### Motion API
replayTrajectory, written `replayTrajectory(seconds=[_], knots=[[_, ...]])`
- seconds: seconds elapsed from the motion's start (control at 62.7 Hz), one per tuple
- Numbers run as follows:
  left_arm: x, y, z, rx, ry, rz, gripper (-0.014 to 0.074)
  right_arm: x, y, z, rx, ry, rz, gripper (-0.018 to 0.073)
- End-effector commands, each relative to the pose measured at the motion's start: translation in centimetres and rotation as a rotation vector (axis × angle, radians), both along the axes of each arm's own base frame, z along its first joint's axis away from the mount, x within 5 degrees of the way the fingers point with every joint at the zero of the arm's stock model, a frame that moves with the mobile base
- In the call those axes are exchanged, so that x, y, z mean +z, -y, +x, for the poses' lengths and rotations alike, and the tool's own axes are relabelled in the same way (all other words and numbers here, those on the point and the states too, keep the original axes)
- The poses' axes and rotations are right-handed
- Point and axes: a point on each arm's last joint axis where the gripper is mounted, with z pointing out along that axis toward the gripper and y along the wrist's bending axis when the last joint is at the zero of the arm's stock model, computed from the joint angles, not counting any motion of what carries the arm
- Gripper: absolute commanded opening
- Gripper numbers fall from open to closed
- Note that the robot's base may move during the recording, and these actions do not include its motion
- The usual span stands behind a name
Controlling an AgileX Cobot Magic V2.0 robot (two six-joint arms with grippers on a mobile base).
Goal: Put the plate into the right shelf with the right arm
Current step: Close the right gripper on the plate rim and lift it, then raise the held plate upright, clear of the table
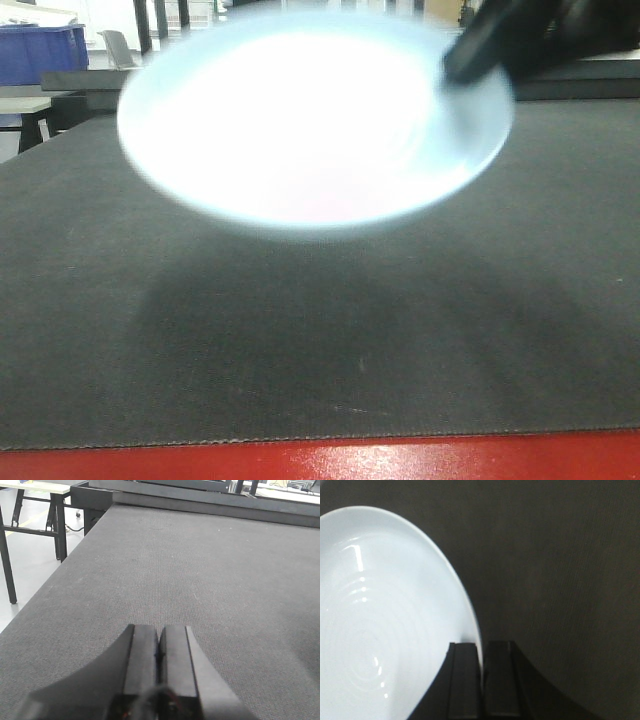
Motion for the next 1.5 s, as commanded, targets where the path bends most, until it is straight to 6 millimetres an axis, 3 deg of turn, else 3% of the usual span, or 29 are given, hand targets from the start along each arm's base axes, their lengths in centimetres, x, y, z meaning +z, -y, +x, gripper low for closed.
replayTrajectory(seconds=[0.0,0.096,0.255,0.367,0.606,0.814,1.484], knots=[[0.5,0.0,0.0,-0.002,0.086,-0.011,-0.0047,4.7,1.8,-2.2,0.009,0.25,0.082,0.0055],[0.5,0.0,0.0,-0.002,0.086,-0.011,-0.0047,6.9,3.7,-4.7,0.009,0.385,0.098,0.0055],[0.5,0.0,0.0,-0.002,0.086,-0.011,-0.0047,8.7,6.9,-9.0,-0.003,0.582,0.122,0.0055],[0.5,0.0,0.0,-0.002,0.086,-0.011,-0.0047,8.7,9.0,-11.9,-0.014,0.684,0.169,0.0055],[0.5,0.0,0.0,-0.002,0.086,-0.011,-0.0047,6.9,11.2,-15.8,-0.004,0.931,0.3,0.0055],[0.5,0.0,0.0,-0.002,0.086,-0.011,-0.0047,5.6,11.0,-16.3,0.027,1.059,0.389,0.0055],[0.5,0.0,0.0,-0.002,0.086,-0.011,-0.0047,5.3,10.9,-16.1,0.028,1.044,0.379,0.0055]])
